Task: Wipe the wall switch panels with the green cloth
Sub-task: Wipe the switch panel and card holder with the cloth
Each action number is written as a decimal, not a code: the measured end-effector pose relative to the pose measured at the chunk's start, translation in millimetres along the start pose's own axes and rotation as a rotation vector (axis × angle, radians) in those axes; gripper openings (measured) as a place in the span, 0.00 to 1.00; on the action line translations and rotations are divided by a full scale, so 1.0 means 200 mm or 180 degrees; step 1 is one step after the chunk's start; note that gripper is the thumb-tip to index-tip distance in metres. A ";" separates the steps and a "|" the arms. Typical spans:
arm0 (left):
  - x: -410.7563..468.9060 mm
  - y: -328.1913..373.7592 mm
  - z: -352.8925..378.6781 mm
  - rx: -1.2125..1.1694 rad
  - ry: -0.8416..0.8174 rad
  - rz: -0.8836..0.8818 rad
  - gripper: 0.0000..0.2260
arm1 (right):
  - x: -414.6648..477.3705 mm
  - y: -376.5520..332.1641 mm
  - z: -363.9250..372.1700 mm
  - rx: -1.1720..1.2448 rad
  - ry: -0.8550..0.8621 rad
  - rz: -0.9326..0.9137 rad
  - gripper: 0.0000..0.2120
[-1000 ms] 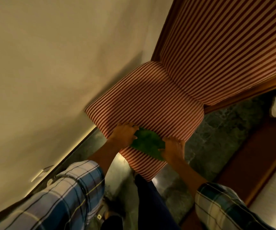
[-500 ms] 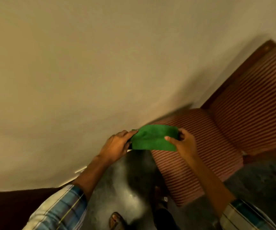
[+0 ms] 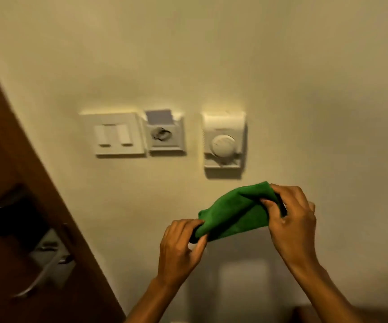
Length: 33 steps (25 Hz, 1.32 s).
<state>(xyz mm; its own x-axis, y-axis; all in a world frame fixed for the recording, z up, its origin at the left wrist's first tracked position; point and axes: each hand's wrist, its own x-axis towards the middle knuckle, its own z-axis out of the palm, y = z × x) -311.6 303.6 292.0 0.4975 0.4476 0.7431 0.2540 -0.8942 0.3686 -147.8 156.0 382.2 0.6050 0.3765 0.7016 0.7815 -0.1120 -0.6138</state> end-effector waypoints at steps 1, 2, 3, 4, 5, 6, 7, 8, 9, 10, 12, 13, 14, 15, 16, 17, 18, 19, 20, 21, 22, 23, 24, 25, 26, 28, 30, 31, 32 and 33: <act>0.03 -0.05 -0.07 0.0086 0.0203 -0.0068 0.11 | 0.07 -0.13 0.07 -0.0129 0.0044 -0.0430 0.12; 0.06 -0.10 -0.13 0.0177 0.0396 -0.0140 0.11 | 0.14 -0.25 0.12 -0.0244 0.0092 -0.0798 0.11; 0.10 -0.15 -0.18 0.0262 0.0556 -0.0202 0.11 | 0.22 -0.37 0.19 -0.0330 0.0161 -0.1142 0.11; 0.14 -0.20 -0.22 0.0329 0.0678 -0.0291 0.11 | 0.29 -0.49 0.26 -0.0379 0.0209 -0.1468 0.11; 0.17 -0.22 -0.24 0.0380 0.0762 -0.0405 0.12 | 0.34 -0.58 0.31 -0.0412 0.0217 -0.1760 0.12; 0.20 -0.24 -0.26 0.0414 0.0811 -0.0540 0.12 | 0.39 -0.66 0.37 -0.0487 0.0194 -0.2048 0.13; 0.21 -0.25 -0.27 0.0449 0.0838 -0.0674 0.13 | 0.43 -0.71 0.43 -0.0639 0.0139 -0.2297 0.14; 0.22 -0.26 -0.28 0.0499 0.0868 -0.0777 0.14 | 0.46 -0.74 0.48 -0.0866 0.0113 -0.2460 0.14; 0.23 -0.29 -0.30 0.0551 0.0898 -0.0862 0.16 | 0.48 -0.75 0.53 -0.1125 0.0139 -0.2475 0.13; 0.24 -0.33 -0.34 0.0569 0.0966 -0.0924 0.18 | 0.50 -0.75 0.56 -0.1354 0.0235 -0.2331 0.13; 0.35 -0.43 -0.45 0.0533 0.1212 -0.0946 0.21 | 0.50 -0.73 0.61 -0.1480 0.0527 -0.1906 0.11; 0.44 -0.48 -0.52 0.0527 0.1337 -0.0894 0.22 | 0.49 -0.72 0.64 -0.1354 0.0607 -0.1784 0.10; 0.55 -0.53 -0.59 0.0568 0.1433 -0.0796 0.22 | 0.46 -0.71 0.66 -0.1178 0.0626 -0.1713 0.10; 0.66 -0.57 -0.66 0.0660 0.1508 -0.0657 0.23 | 0.43 -0.70 0.69 -0.1027 0.0625 -0.1648 0.10; 0.77 -0.60 -0.71 0.0786 0.1542 -0.0496 0.24 | 0.39 -0.69 0.73 -0.0939 0.0624 -0.1556 0.12; 0.86 -0.63 -0.75 0.0934 0.1541 -0.0322 0.25 | 0.35 -0.67 0.77 -0.0910 0.0602 -0.1443 0.17; 0.93 -0.67 -0.77 0.1080 0.1518 -0.0163 0.26 | 0.31 -0.65 0.82 -0.0937 0.0544 -0.1355 0.21; 0.98 -0.71 -0.77 0.1203 0.1480 -0.0042 0.28 | 0.25 -0.62 0.86 -0.1026 0.0464 -0.1300 0.24; 1.00 -0.75 -0.76 0.1312 0.1456 0.0049 0.30 | 0.20 -0.59 0.90 -0.1116 0.0333 -0.1244 0.26; 1.00 -0.78 -0.76 0.1417 0.1477 0.0130 0.32 | 0.14 -0.56 0.92 -0.1172 0.0152 -0.1193 0.29; 1.01 -0.82 -0.75 0.1480 0.1504 0.0227 0.34 | 0.10 -0.52 0.96 -0.1243 -0.0015 -0.1143 0.31; 1.01 -0.85 -0.74 0.1492 0.1525 0.0299 0.35 | 0.07 -0.49 0.98 -0.1326 -0.0149 -0.1096 0.33; 1.01 -0.86 -0.74 0.1490 0.1558 0.0356 0.37 | 0.06 -0.47 1.00 -0.1398 -0.0220 -0.1103 0.34; 1.01 -0.87 -0.74 0.1492 0.1590 0.0403 0.37 | 0.08 -0.46 1.01 -0.1454 -0.0216 -0.1144 0.35; 1.01 -0.87 -0.73 0.1494 0.1615 0.0443 0.38 | 0.11 -0.47 1.01 -0.1470 -0.0163 -0.1181 0.35; 1.01 -0.86 -0.73 0.1528 0.1658 0.0518 0.38 | 0.19 -0.53 1.01 -0.1441 0.0000 -0.1211 0.36; 1.01 -0.86 -0.74 0.1567 0.1637 0.0533 0.38 | 0.21 -0.57 1.01 -0.1410 0.0051 -0.1182 0.36; 1.01 -0.86 -0.74 0.1566 0.1628 0.0523 0.38 | 0.18 -0.56 1.02 -0.1408 0.0048 -0.1171 0.36; 1.02 -0.86 -0.74 0.1555 0.1618 0.0509 0.38 | 0.15 -0.53 1.02 -0.1423 0.0025 -0.1165 0.36; 1.02 -0.85 -0.74 0.1549 0.1604 0.0502 0.38 | 0.11 -0.51 1.02 -0.1450 -0.0007 -0.1166 0.35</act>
<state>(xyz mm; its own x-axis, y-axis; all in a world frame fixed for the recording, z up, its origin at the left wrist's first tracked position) -377.4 546.5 463.3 0.1450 0.1512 0.9778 0.6101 -0.7917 0.0319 -245.0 362.3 386.2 0.2829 0.4673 0.8376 0.9268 -0.3582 -0.1132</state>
